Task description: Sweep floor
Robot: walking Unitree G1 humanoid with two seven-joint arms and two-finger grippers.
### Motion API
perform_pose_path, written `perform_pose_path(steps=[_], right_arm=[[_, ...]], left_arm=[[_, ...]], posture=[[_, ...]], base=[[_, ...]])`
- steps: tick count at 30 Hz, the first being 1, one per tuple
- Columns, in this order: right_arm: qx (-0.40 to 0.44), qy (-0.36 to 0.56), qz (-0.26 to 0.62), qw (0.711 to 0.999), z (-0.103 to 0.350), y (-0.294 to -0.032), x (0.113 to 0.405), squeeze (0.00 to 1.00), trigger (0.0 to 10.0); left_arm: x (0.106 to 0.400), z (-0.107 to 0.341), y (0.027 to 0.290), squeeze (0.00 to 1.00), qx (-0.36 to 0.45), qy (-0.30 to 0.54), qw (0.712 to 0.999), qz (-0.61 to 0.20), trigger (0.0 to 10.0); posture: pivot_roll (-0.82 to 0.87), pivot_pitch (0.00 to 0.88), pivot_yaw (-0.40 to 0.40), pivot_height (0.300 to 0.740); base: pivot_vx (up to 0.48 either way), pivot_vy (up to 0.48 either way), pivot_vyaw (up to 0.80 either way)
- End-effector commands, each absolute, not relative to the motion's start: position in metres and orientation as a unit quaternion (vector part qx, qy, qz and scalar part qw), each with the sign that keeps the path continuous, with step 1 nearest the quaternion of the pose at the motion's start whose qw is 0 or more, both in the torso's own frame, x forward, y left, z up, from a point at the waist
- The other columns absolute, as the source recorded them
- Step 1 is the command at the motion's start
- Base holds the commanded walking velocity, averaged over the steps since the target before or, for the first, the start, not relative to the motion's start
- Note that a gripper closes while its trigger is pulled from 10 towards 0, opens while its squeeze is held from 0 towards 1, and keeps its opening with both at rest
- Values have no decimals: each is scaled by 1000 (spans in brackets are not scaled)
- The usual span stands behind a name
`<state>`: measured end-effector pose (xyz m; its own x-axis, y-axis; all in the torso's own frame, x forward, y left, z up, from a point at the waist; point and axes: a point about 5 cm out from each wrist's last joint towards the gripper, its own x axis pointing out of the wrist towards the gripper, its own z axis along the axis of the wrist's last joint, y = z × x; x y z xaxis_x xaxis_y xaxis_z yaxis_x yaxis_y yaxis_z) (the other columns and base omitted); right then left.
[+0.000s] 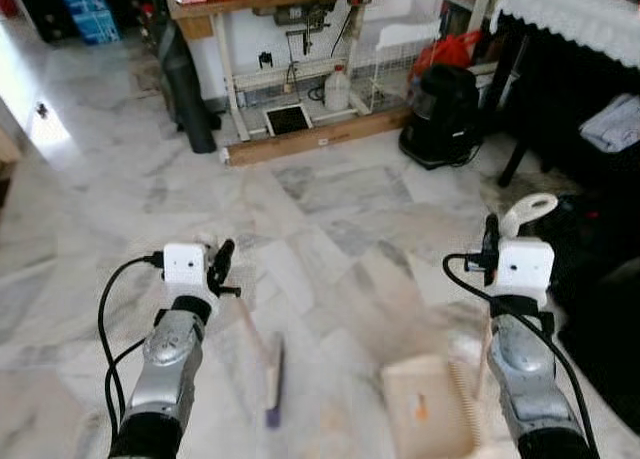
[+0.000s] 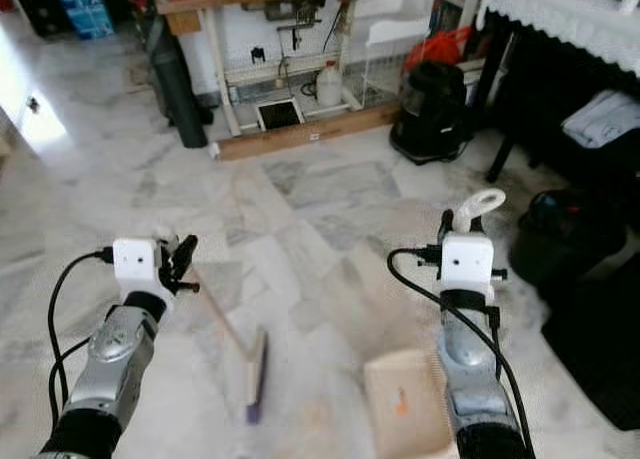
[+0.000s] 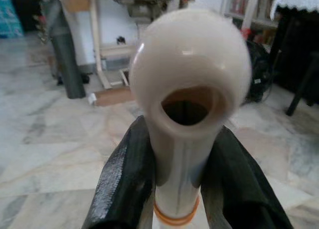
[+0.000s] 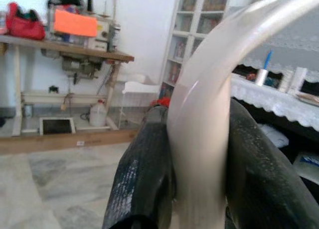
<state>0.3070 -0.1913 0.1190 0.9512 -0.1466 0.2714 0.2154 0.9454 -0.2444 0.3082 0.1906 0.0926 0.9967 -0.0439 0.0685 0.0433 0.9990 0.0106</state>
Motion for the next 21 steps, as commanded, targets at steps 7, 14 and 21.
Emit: perform_pose_path(steps=[7,14,21], right_arm=[[-130,-143,-103,976,126,-197,307,0,10000],[-129,-143,-104,976,127,-197,307,0,10000],[-128,-143,-103,976,126,-197,307,0,10000]], left_arm=[[312,106,189,0,16,-65,997,-27,10000],[313,106,189,0,16,-66,997,-27,10000],[313,106,189,0,16,-66,997,-27,10000]], posture=[[-15,49,53,740],[-14,48,53,740],[-13,48,53,740]], base=[[369,0,-114],[369,0,-374],[369,0,-787]])
